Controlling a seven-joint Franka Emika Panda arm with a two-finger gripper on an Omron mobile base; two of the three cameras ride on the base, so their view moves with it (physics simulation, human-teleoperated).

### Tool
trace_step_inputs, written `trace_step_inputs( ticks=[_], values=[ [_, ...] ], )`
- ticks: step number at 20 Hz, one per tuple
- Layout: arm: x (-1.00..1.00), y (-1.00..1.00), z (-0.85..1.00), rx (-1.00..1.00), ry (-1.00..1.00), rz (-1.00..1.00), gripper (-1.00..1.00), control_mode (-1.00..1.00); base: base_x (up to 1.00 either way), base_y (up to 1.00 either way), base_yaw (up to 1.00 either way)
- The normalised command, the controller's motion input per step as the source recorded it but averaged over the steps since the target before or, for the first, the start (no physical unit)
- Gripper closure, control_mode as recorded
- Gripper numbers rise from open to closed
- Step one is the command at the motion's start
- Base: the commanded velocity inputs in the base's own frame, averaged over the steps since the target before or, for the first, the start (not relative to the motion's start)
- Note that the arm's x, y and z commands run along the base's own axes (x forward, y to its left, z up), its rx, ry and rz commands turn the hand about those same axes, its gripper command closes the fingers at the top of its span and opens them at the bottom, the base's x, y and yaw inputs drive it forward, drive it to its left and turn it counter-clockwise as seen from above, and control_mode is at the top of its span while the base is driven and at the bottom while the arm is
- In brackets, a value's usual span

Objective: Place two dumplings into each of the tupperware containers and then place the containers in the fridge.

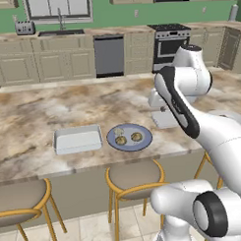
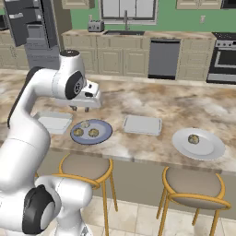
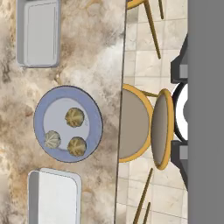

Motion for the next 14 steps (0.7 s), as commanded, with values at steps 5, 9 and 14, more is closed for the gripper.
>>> trace_step_inputs(
  ticks=[5, 9, 14],
  values=[
    [-0.04, -0.76, -0.18, 0.01, 0.0, 0.0, -1.0, -1.0, 0.0, 0.0, 0.0],
    [-0.23, -1.0, -0.35, 0.0, 0.0, -0.08, -1.0, -1.0, 0.0, 0.0, 0.0],
    [0.0, -1.0, -0.24, 0.0, 0.0, -0.13, -1.0, -1.0, 0.0, 0.0, 0.0]
  ],
)
